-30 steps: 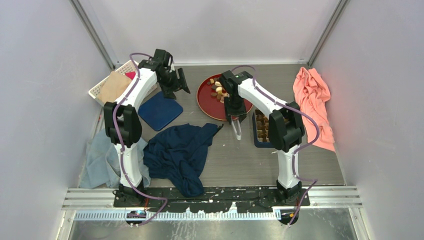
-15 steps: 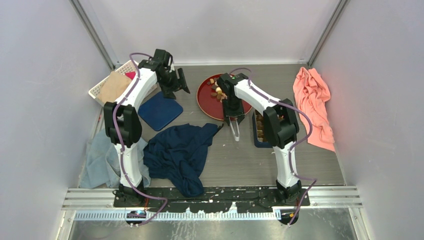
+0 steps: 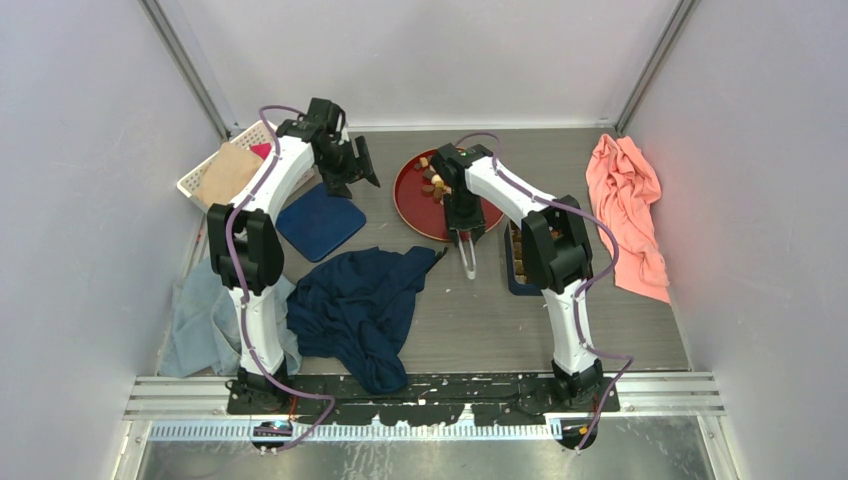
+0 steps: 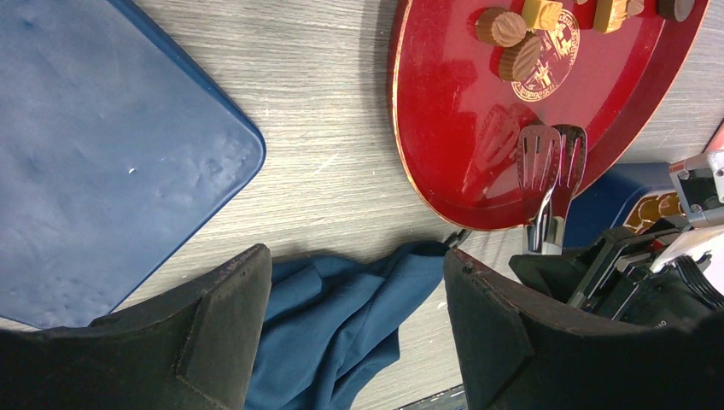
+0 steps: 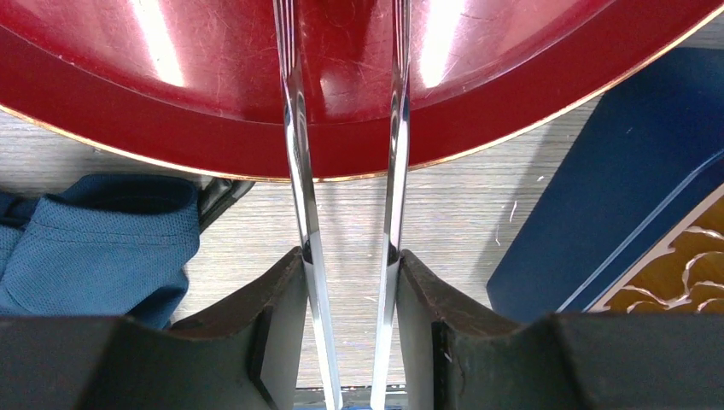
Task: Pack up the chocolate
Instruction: Pick up the fake chocolate from the plate.
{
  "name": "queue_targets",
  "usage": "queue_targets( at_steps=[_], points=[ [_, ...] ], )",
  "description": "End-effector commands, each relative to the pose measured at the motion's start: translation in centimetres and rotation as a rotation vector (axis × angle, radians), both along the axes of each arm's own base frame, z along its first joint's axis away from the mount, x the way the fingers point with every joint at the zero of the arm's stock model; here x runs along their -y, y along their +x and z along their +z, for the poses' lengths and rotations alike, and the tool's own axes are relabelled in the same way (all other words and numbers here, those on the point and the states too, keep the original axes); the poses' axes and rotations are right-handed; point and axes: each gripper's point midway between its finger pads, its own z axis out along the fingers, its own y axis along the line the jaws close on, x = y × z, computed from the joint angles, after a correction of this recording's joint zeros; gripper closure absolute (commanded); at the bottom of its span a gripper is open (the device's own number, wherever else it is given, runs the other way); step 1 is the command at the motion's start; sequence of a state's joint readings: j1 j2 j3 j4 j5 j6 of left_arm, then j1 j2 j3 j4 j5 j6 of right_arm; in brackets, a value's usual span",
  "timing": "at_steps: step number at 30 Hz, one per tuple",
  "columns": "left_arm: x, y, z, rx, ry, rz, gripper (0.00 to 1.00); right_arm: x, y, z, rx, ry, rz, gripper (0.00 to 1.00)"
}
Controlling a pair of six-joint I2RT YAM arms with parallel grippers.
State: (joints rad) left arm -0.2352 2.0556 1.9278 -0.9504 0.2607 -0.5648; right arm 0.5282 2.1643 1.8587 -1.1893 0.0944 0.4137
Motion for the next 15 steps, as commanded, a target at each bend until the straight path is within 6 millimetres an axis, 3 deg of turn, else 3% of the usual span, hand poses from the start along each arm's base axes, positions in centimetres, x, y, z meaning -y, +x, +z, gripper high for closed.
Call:
queue_targets(
  at_steps=[1, 7, 15],
  points=[
    [-0.4, 0.7, 2.4, 0.076, -0.003, 0.001, 0.26, -0.1, 1.0, 2.0, 0.065, 0.001, 0.011, 0.64],
    [-0.4, 0.7, 2.4, 0.076, -0.005, 0.001, 0.26, 0.1, 1.3, 3.2, 0.096, 0.001, 0.006, 0.74],
    [-0.3, 0.7, 2.6, 0.079, -0.009, -0.002, 0.26, 0.7, 1.4, 5.1, 0.143, -0.005, -0.003, 0.76]
  ],
)
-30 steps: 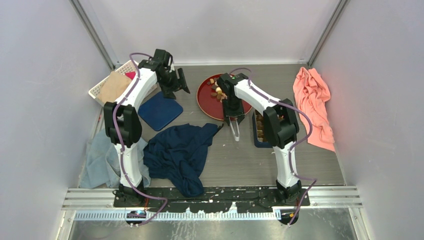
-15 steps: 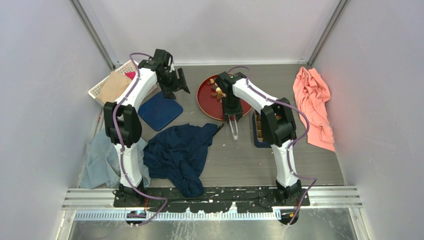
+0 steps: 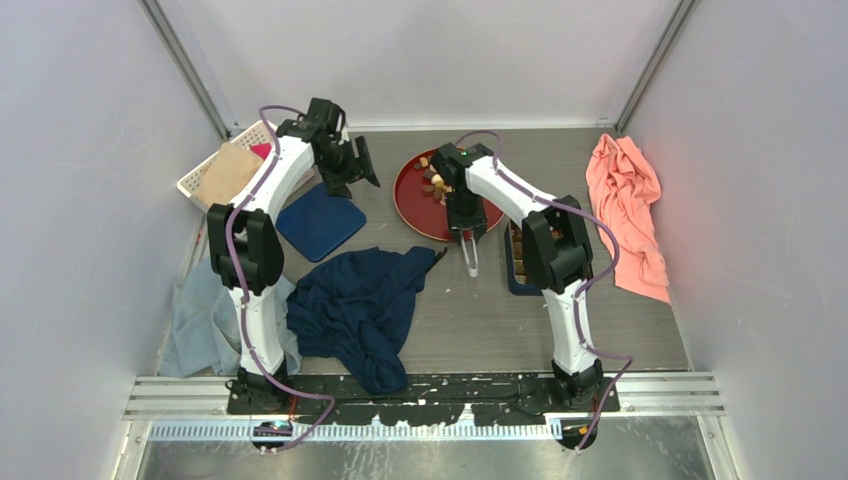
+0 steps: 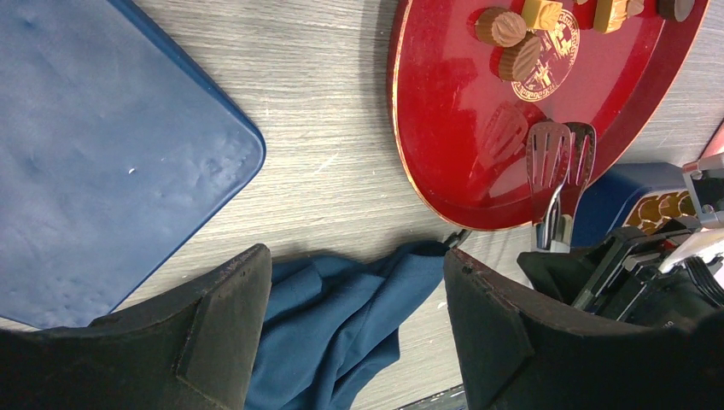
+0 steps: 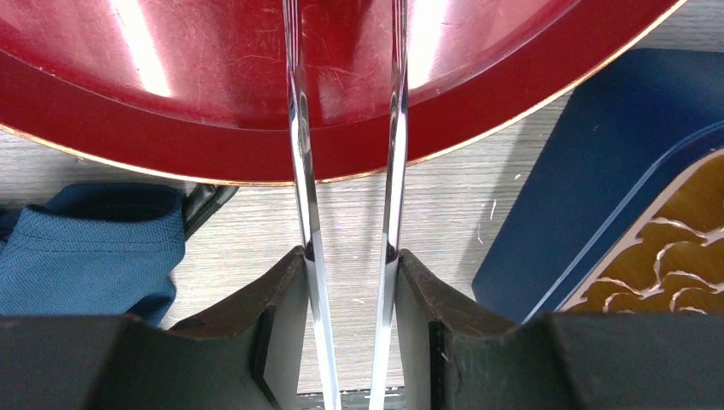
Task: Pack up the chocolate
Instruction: Pick up the fake chocolate from the plate.
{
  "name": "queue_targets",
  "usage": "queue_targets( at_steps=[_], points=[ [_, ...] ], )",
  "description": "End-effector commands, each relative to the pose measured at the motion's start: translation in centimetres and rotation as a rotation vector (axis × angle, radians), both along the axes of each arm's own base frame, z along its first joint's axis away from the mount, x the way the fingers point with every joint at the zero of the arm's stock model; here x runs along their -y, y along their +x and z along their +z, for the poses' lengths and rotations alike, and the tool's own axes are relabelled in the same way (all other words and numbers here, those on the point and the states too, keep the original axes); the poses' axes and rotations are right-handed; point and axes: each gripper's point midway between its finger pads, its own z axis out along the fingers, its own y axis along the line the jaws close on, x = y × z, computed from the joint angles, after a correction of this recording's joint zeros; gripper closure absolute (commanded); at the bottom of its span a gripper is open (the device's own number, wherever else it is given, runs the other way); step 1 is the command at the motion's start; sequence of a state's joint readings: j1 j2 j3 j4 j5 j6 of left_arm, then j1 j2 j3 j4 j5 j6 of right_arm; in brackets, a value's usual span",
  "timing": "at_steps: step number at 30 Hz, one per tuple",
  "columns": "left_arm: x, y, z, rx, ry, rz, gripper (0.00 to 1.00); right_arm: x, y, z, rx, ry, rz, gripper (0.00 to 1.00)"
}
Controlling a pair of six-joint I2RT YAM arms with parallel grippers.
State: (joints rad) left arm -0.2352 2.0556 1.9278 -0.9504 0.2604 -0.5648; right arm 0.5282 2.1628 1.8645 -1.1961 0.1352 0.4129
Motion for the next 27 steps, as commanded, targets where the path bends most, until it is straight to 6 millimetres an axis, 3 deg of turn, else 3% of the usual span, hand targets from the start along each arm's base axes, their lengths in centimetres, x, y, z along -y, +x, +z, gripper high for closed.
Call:
queue_targets(
  at_steps=[1, 17, 27],
  points=[
    [-0.3, 0.6, 2.6, 0.079, -0.009, -0.003, 0.26, 0.2, 1.0, 5.1, 0.127, 0.030, 0.000, 0.76],
    [-0.1, 0.5, 2.6, 0.077, -0.024, -0.011, 0.26, 1.2, -0.5, 7.5, 0.166, 0.040, -0.034, 0.78],
    [-0.1, 0.4, 2.7, 0.082, -0.022, -0.015, 0.26, 4.8, -4.0, 9.6, 0.195, -0.005, -0.093, 0.78]
  ],
)
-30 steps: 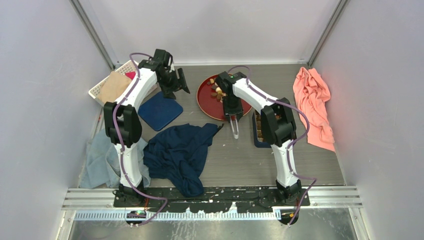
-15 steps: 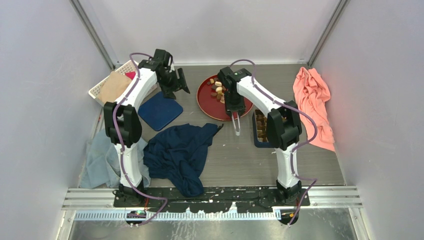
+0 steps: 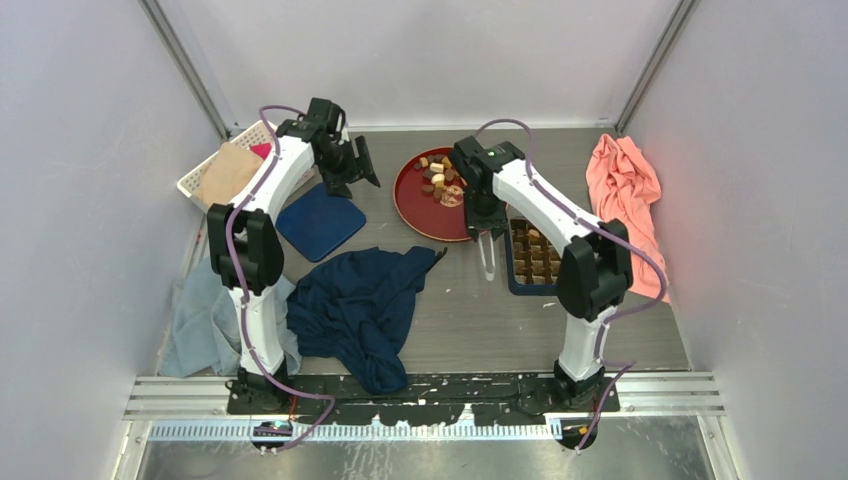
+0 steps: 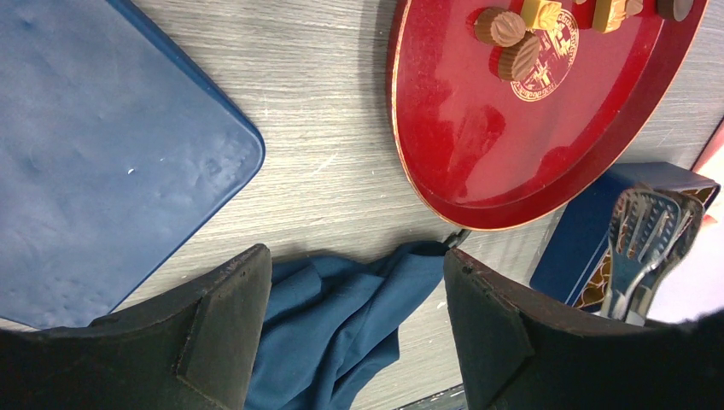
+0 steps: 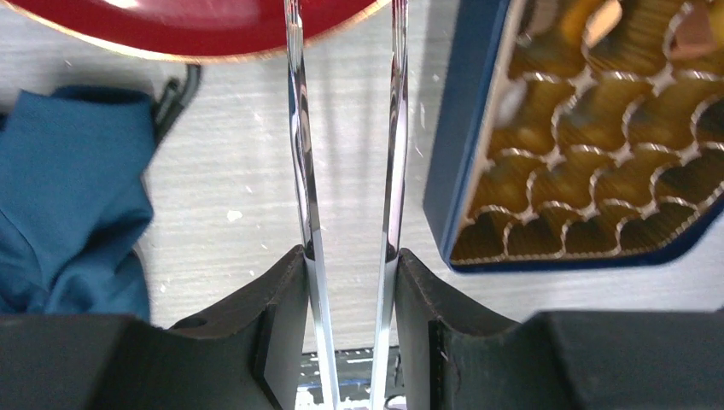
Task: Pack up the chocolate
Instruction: Pick up the fake chocolate from the plate, then place the fake chocolate in the packing box.
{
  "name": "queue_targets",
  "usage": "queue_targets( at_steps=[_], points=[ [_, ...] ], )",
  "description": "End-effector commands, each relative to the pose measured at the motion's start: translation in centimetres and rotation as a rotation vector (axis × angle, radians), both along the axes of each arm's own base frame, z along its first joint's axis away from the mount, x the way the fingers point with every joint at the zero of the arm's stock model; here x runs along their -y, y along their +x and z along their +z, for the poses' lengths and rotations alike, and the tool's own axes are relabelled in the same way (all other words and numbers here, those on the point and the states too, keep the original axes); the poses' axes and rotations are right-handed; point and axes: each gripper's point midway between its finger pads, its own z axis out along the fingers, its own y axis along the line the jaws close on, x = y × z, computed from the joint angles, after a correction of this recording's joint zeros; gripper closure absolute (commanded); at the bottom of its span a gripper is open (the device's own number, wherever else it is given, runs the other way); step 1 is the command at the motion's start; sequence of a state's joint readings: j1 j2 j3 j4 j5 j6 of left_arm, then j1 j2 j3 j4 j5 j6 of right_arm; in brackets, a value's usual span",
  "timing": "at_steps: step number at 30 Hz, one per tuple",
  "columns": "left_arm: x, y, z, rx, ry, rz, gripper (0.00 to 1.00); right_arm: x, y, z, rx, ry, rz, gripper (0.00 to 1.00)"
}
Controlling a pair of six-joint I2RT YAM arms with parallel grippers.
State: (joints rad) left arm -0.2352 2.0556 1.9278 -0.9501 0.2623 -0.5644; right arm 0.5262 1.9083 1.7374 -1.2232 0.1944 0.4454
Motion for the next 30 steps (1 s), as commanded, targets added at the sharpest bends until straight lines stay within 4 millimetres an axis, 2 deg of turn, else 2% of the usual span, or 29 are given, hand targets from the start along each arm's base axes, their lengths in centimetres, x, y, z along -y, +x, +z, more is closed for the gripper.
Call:
queue_targets(
  at_steps=[1, 7, 17, 27, 30],
  points=[
    [-0.1, 0.4, 2.6, 0.081, -0.021, -0.015, 0.26, 2.7, -2.1, 3.6, 0.078, -0.015, -0.065, 0.78],
    [0.0, 0.5, 2.4, 0.078, -0.027, -0.014, 0.26, 5.9, -5.0, 4.0, 0.081, -0.045, -0.152, 0.78],
    [0.1, 0.7, 2.3, 0.077, -0.032, -0.013, 0.26, 8.9, -9.1, 3.0, 0.053, -0.084, -0.234, 0.77],
    [0.2, 0.8, 2.1, 0.072, -0.039, -0.011, 0.26, 10.4, -10.5, 0.4, 0.013, -0.112, -0.282, 0.77],
    [0.3, 0.9, 2.2, 0.072, -0.045, -0.009, 0.26, 10.8, -10.3, -0.2, 0.009, -0.112, -0.295, 0.77]
  ],
)
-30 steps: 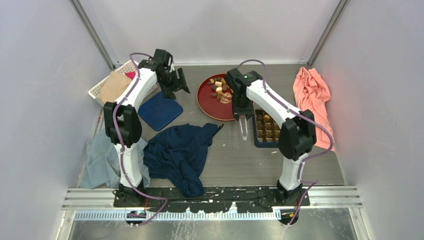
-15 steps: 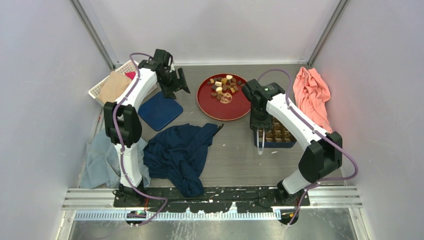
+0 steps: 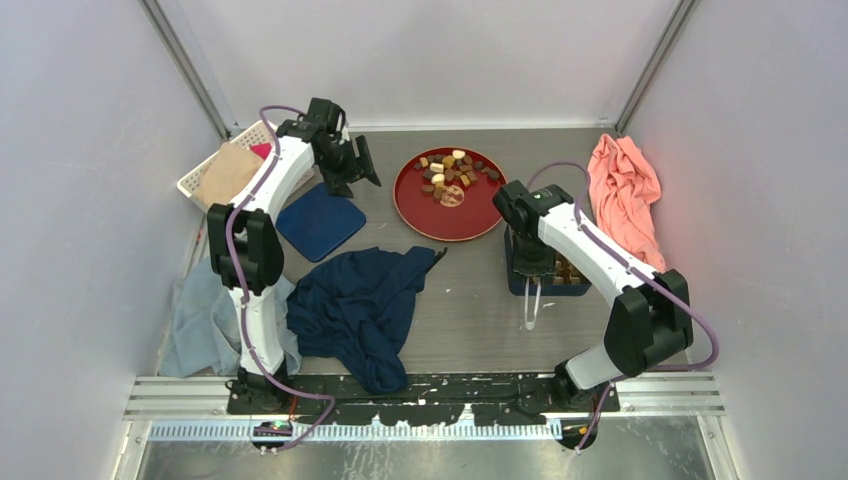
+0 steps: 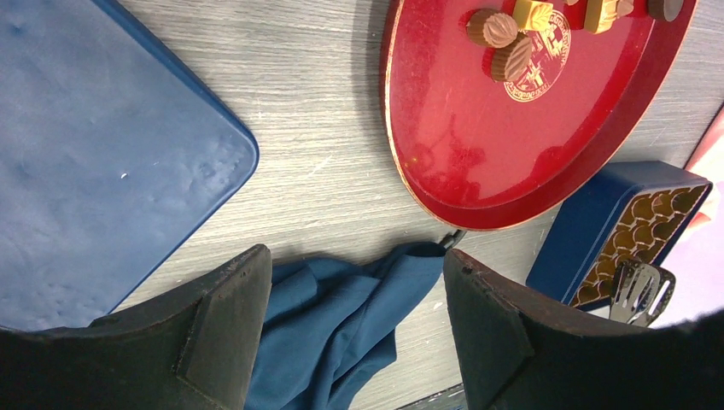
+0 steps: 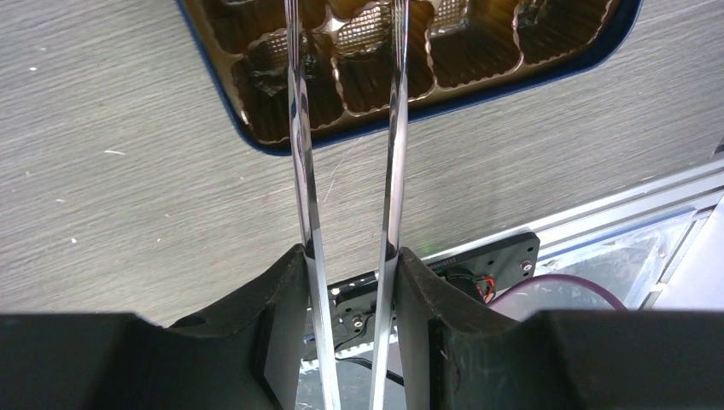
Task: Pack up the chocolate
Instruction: Place the fake chocolate in the packing box.
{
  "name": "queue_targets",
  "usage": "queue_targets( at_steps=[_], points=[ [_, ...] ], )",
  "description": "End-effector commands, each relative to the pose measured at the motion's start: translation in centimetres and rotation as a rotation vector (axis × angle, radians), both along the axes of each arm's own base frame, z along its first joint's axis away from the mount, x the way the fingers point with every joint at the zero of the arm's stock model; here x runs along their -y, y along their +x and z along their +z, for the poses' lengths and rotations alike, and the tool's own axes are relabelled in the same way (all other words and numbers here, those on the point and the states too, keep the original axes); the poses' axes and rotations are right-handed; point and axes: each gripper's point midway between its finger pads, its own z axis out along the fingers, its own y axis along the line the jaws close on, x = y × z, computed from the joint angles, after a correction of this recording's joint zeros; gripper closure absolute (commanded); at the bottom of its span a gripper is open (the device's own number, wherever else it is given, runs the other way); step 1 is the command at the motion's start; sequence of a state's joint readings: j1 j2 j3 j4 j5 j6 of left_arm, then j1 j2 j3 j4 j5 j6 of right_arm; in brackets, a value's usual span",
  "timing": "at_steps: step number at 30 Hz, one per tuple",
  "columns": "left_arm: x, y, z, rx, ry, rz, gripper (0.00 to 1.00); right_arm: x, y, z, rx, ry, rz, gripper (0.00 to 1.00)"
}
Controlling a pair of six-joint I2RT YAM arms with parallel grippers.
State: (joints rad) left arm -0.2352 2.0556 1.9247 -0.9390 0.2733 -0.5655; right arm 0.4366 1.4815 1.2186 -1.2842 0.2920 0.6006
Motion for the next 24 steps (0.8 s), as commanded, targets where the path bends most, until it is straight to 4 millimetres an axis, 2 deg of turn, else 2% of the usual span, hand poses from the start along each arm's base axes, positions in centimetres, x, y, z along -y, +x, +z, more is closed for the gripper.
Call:
queue_targets(
  at_steps=[1, 18, 24],
  points=[
    [0.1, 0.8, 2.2, 0.068, -0.033, -0.005, 0.26, 0.6, 1.2, 0.4, 0.079, 0.004, -0.043, 0.77],
    [0.2, 1.1, 2.3, 0.070, -0.037, -0.002, 0.26, 1.5, 5.3, -0.3, 0.093, -0.002, -0.036, 0.76],
    [0.3, 1.2, 2.3, 0.070, -0.037, -0.002, 0.26, 1.6, 5.3, -0.9, 0.066, -0.003, -0.023, 0.65]
  ],
)
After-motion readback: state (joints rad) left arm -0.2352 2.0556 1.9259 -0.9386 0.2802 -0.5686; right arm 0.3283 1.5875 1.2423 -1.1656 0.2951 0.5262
